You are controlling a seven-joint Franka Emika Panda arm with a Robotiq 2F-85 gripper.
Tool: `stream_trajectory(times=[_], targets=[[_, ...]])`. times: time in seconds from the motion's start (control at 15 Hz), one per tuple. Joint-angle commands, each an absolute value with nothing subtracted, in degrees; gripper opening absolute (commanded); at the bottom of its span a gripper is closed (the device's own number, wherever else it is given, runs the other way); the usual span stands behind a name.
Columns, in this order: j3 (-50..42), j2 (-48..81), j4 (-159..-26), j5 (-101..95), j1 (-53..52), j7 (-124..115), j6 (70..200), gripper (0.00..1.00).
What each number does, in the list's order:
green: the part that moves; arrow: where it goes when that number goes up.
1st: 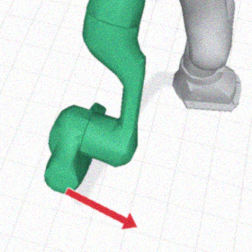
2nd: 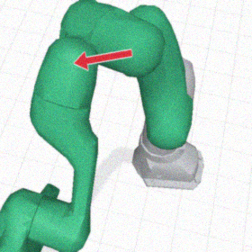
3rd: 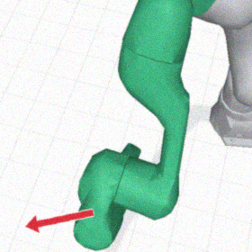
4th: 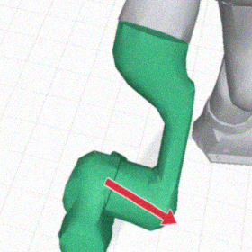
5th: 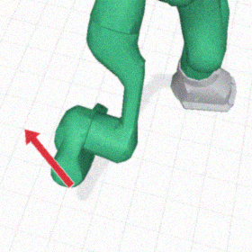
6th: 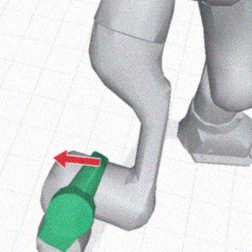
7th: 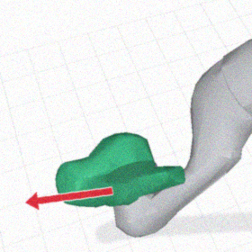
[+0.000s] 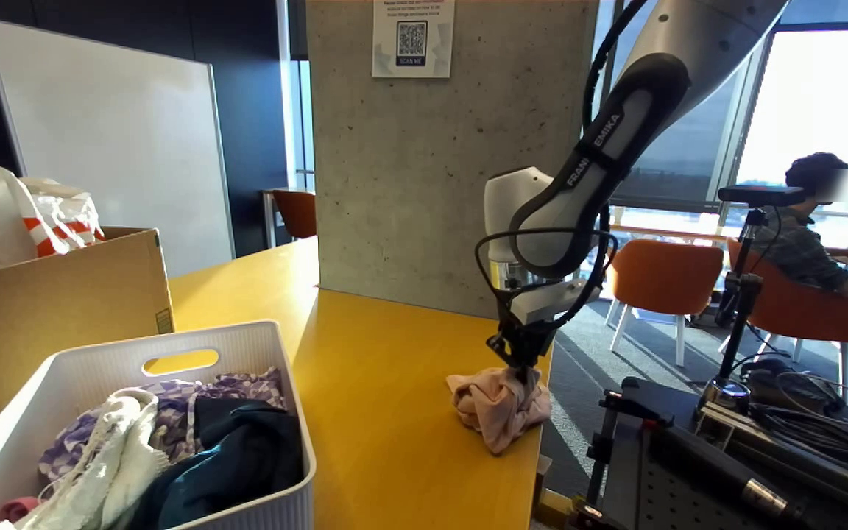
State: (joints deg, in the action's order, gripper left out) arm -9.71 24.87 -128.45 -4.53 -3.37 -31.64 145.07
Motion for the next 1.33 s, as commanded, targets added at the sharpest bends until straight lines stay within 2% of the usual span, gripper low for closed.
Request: stream_trajectory(times=[0.0, 0.33, 0.53, 0.87, 1.27], targets=[[-11.04, 26.48, -126.96, -5.20, -5.09, -33.89, 145.78, 0.45], [-12.76, 21.74, -133.76, -7.75, -8.59, -39.41, 147.14, 0.83], [-14.34, 20.78, -135.56, -11.23, -10.21, -43.47, 147.83, 1.00], [-16.93, 19.60, -136.22, -18.61, -10.86, -49.93, 150.94, 1.00], [-17.80, 27.22, -130.96, -22.33, -11.58, -53.18, 158.95, 1.00]])
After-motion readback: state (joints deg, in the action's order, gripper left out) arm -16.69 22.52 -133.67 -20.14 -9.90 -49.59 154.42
